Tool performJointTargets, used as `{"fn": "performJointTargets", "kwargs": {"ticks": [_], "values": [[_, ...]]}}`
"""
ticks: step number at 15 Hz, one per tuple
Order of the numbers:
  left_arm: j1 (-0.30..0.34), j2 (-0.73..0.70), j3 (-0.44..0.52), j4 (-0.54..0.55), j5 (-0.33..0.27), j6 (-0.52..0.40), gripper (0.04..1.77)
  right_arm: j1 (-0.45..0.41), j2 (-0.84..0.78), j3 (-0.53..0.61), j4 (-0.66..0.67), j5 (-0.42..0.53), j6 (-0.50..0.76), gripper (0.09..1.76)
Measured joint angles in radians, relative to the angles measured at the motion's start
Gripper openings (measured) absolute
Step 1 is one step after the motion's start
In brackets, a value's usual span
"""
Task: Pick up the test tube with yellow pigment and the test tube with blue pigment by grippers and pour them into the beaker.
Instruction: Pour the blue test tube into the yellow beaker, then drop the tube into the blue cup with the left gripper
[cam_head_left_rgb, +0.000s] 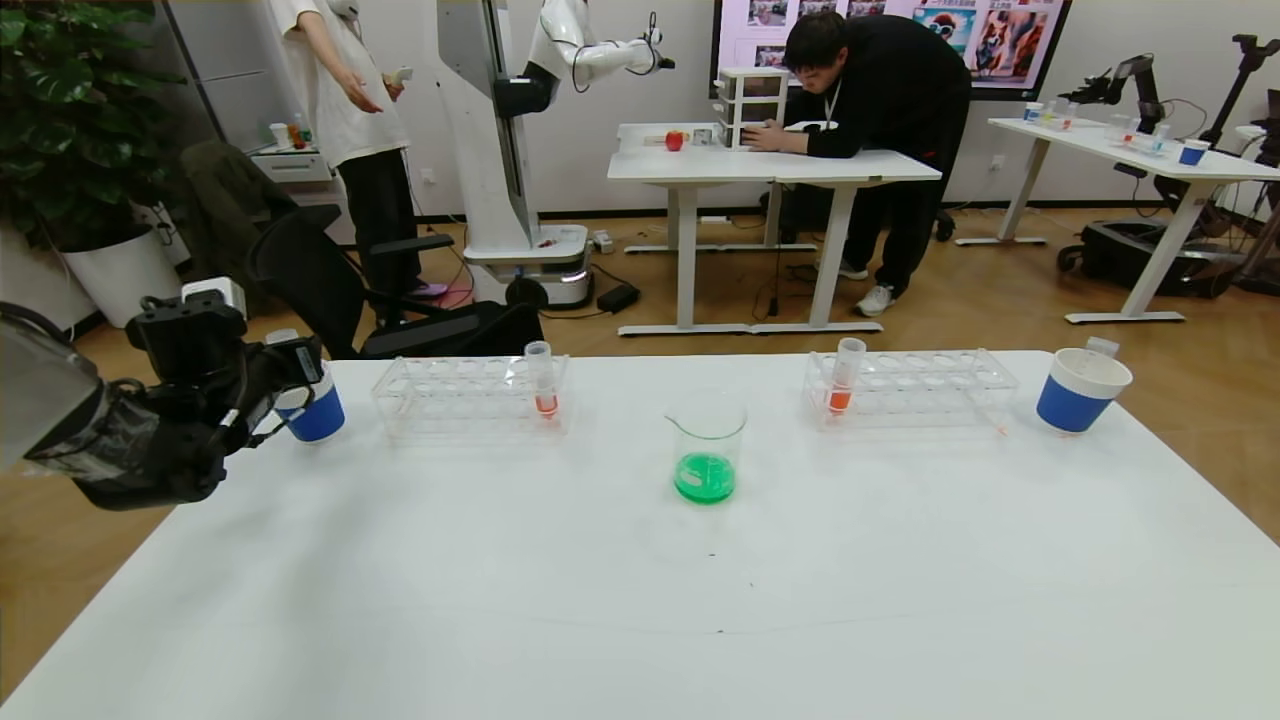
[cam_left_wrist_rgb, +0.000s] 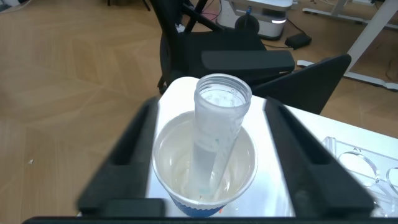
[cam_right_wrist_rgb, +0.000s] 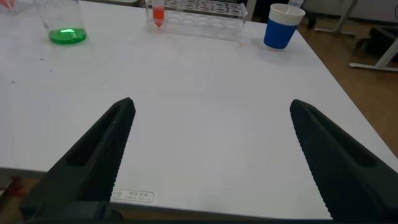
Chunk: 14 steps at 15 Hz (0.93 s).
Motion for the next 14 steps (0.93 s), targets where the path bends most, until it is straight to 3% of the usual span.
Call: {"fn": "performJointTargets", "kwargs": {"ticks": [1,2,7,11,14], "values": [[0.001,-0.006,0.002,0.001,0.0,0.0,1.63,0.0,0.0,0.0,0.0,0.0,0.0,1.74],[0.001,-0.011,0.003,0.002,-0.001,0.0,1.74,0.0,0.0,0.0,0.0,0.0,0.0,1.74],[-0.039,-0.088,-0.051,0.034,-0.011,-0.002,1.75,0.0,0.0,0.0,0.0,0.0,0.0,1.74],[-0.187,-0.168,-0.114,0.118,-0.012,-0.007,1.75,0.0,0.0,0.0,0.0,0.0,0.0,1.74],[-0.267,-0.275,-0.082,0.164,-0.012,-0.007,1.75,0.0,0.0,0.0,0.0,0.0,0.0,1.74]]}}
